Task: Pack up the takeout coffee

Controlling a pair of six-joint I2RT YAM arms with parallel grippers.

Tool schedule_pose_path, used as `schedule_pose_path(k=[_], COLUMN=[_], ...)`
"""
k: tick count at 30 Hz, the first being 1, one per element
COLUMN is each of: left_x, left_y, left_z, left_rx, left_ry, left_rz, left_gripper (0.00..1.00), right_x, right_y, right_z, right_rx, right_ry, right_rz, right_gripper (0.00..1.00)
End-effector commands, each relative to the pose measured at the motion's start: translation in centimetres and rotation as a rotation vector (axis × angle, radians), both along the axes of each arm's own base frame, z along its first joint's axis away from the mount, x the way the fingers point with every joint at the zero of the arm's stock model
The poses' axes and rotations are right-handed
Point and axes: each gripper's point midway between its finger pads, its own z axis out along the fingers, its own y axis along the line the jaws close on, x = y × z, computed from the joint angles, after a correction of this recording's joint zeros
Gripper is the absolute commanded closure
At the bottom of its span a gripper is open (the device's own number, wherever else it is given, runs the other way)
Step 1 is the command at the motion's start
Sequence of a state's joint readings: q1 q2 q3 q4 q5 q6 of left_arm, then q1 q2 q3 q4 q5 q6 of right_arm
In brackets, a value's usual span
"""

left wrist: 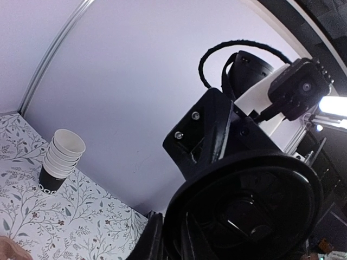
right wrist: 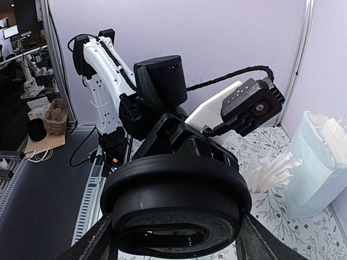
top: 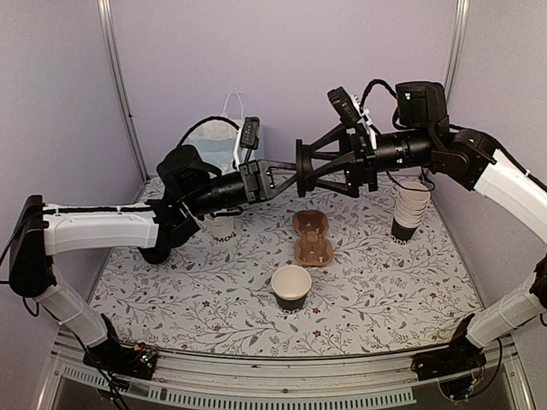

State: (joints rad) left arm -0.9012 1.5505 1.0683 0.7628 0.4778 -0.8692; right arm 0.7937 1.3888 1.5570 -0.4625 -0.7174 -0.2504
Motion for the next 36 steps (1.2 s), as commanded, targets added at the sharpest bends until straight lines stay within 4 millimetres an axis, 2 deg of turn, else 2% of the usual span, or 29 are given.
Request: schedule_pose_path(k=[1,3,5,8,13,17,20,22,27,30,32,36], left_x=[-0.1,0.2,0.3,0.0,-0.1,-0.5,-1.9,-2.2,-1.5,-0.9,-0.5,-0.2], left_y=[0.0,0.2,0.7,2.5,7.5,10.5,11.1,11.5,12.9,13.2,12.9,11.0], left_z=[-0.7,-1.6,-2.7,-4.1,-7.4,-12.6,-15.3,-17.3,-24.0,-26.5,-27.8,-29.9], left_rx=[0.022,0.057,0.109,0.192,0.355,0.517,0.568,0.609,0.726,0.749,0.768,0.805], left_ry=[0.005,0.035,0.062,0.088,0.142,0.228,0.237,0.258,0.408,0.441,0.444,0.44], left_rz=[0.023,0.044,0.068,0.131,0.314,0.394,0.394,0.421,0.525,0.576,0.589,0.545], left_gripper=[0.72,0.58,0.52,0.44,0.39,0.44,0.47,0.48,0.5,0.5,0.5,0.51], right_x=[-0.3,-0.2,0.1,0.7,1.1,1.1,1.2,1.3,1.0,0.5,0.4,0.2], right_y=[0.0,-0.1,-0.5,-1.1,-1.8,-2.0,-1.9,-1.7,-0.8,0.0,0.2,0.2], right_z=[-0.8,-1.3,-1.9,-3.7,-7.5,-10.5,-12.5,-13.7,-16.2,-17.8,-18.8,-21.2], right_rx=[-0.011,-0.029,-0.06,-0.138,-0.272,-0.379,-0.447,-0.498,-0.62,-0.668,-0.71,-0.829], right_ry=[-0.001,-0.007,-0.039,-0.101,-0.127,-0.106,-0.096,-0.1,-0.097,-0.074,-0.076,-0.079], right_rz=[0.008,0.0,-0.02,-0.049,-0.045,-0.006,0.022,0.035,0.078,0.106,0.108,0.124], right_gripper=[0.38,0.39,0.39,0.39,0.39,0.39,0.38,0.38,0.38,0.38,0.38,0.38])
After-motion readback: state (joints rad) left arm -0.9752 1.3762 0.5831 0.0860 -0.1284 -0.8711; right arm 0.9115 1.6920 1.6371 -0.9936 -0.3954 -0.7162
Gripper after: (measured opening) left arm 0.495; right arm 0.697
